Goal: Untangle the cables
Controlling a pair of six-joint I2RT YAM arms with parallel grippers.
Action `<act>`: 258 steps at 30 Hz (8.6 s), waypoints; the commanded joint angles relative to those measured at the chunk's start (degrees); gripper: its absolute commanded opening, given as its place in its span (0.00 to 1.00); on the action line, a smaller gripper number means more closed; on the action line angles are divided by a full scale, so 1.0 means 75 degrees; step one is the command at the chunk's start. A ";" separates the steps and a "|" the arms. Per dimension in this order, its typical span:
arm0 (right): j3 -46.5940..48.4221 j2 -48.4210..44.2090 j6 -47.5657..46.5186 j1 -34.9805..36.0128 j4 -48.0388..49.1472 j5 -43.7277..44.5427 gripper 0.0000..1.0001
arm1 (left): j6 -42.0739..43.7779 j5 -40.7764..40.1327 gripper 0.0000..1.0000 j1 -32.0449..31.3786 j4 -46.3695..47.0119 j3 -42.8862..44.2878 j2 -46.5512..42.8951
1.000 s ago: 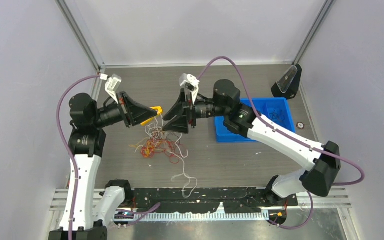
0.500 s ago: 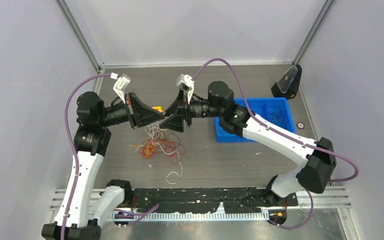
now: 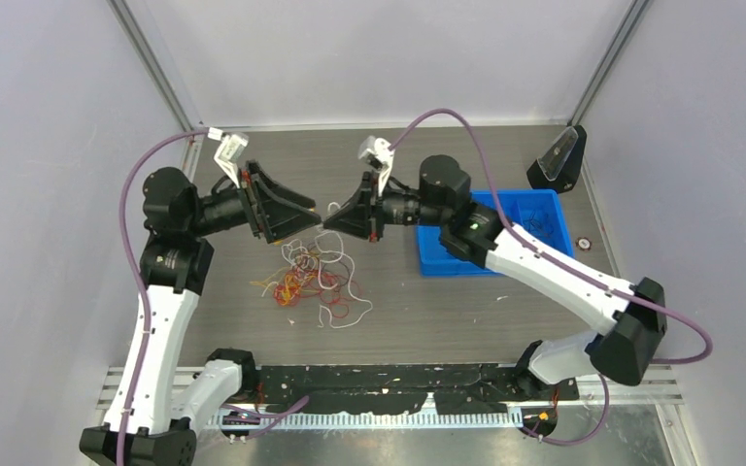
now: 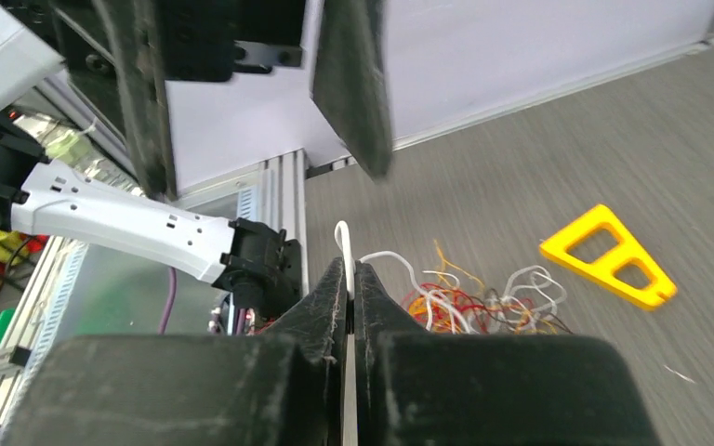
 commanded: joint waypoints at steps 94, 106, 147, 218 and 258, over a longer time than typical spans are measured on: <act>0.1020 -0.1877 0.1230 -0.8154 -0.2821 -0.2505 0.05 | 0.4159 -0.4987 0.02 -0.5453 0.0387 0.4250 0.8099; 0.0992 -0.1466 0.1462 -0.7010 -0.1944 -0.2115 0.05 | 0.3991 -0.4164 0.76 -0.5182 -0.0108 0.3748 0.7704; -0.2452 0.1275 -0.1534 -0.4084 -0.2047 0.2620 0.05 | 0.4708 -0.4037 0.91 -0.2010 -0.1479 -0.0207 0.2342; -0.0781 0.2338 -0.1930 -0.4316 -0.5703 0.1667 0.05 | 0.5238 -0.4361 0.90 -0.1399 -0.2462 -0.0283 0.1856; 0.0759 0.0926 -0.2630 -0.6121 -0.7147 0.2789 0.60 | 0.6984 -0.4006 0.90 0.0677 -0.5686 -0.1003 0.1823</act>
